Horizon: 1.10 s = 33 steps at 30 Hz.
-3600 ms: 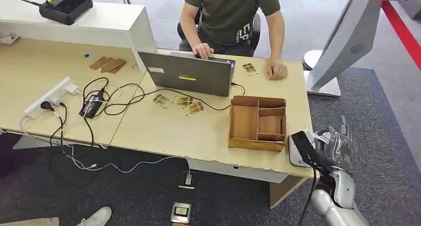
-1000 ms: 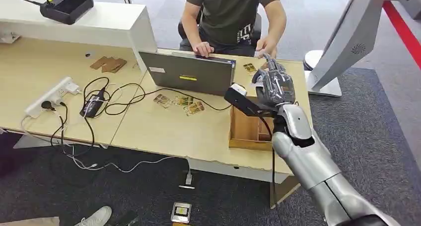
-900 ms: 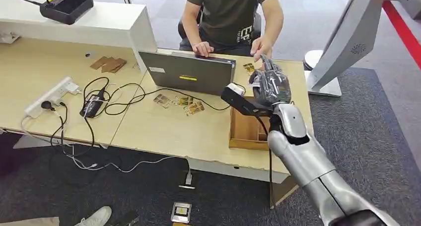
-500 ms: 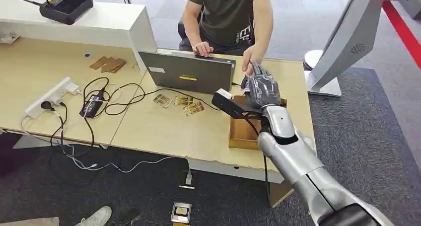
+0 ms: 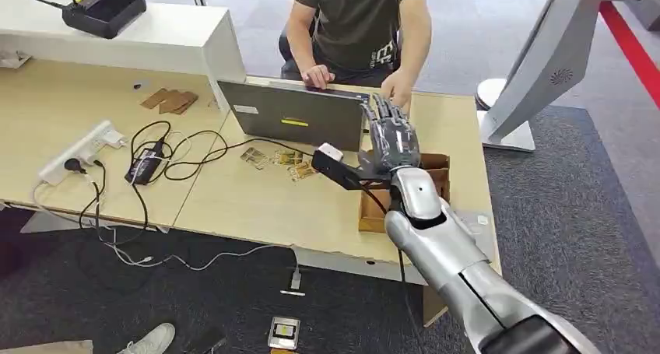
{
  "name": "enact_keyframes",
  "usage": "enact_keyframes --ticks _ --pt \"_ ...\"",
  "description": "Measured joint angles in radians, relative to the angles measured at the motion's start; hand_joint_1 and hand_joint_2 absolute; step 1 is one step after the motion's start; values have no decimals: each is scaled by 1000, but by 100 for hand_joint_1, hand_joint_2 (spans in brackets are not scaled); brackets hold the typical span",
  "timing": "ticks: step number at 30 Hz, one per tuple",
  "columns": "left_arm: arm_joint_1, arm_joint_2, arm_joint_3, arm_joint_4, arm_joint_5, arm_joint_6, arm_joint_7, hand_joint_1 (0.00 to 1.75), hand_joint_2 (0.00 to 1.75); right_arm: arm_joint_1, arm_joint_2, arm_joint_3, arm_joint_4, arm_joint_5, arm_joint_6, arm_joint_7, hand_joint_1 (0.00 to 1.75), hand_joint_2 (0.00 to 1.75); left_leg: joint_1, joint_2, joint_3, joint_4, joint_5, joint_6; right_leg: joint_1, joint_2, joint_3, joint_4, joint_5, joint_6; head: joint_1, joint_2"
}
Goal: Pass the card to the sensor for recognition and then transmit it.
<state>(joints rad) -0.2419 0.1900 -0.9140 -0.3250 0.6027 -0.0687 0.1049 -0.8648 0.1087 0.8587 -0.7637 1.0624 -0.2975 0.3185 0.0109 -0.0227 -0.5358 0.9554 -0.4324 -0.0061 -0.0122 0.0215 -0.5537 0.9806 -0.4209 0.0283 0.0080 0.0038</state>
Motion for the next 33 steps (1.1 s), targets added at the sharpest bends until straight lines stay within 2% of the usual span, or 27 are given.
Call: enact_keyframes --ticks 5,7,11,17,20,25,29,33 --pt "5 -6 15 1 -16 16 -7 0 175 23 -13 -12 -102 57 -15 27 0 175 0 0 1 0 0 0 0 0 0 0 0 0 0 0" --pt "10 -8 21 1 -24 16 -11 0 175 60 -37 -19 -201 112 -8 38 0 175 0 0 1 0 0 0 0 0 0 -1 0 0 0 0" --pt "26 -8 37 2 -38 15 -32 0 175 156 -101 -36 -426 230 79 71 0 175 0 1 1 0 -1 0 0 0 0 -1 0 0 0 0" --pt "62 -8 61 9 -32 16 -73 0 175 294 -218 -56 -773 333 194 89 0 175 0 1 1 0 -2 0 0 1 0 -2 0 0 0 0" --pt "85 -6 74 18 -16 17 -106 0 175 362 -275 -65 -933 327 237 88 0 175 0 2 1 0 -2 0 0 1 0 -2 -1 0 1 0" --pt "118 -3 96 35 5 19 -144 0 175 468 -344 -89 -1111 285 328 86 0 175 0 2 1 0 -2 0 0 1 0 -2 -1 0 0 0" --pt "133 -4 112 45 12 23 -158 0 175 518 -382 -98 -1180 195 460 81 0 175 0 2 1 0 -2 0 0 1 0 -2 -1 0 0 0" --pt "141 -8 122 50 19 32 -162 0 175 538 -402 -100 -1188 133 518 92 0 175 0 2 0 0 -2 0 0 1 0 -2 -1 0 0 0"
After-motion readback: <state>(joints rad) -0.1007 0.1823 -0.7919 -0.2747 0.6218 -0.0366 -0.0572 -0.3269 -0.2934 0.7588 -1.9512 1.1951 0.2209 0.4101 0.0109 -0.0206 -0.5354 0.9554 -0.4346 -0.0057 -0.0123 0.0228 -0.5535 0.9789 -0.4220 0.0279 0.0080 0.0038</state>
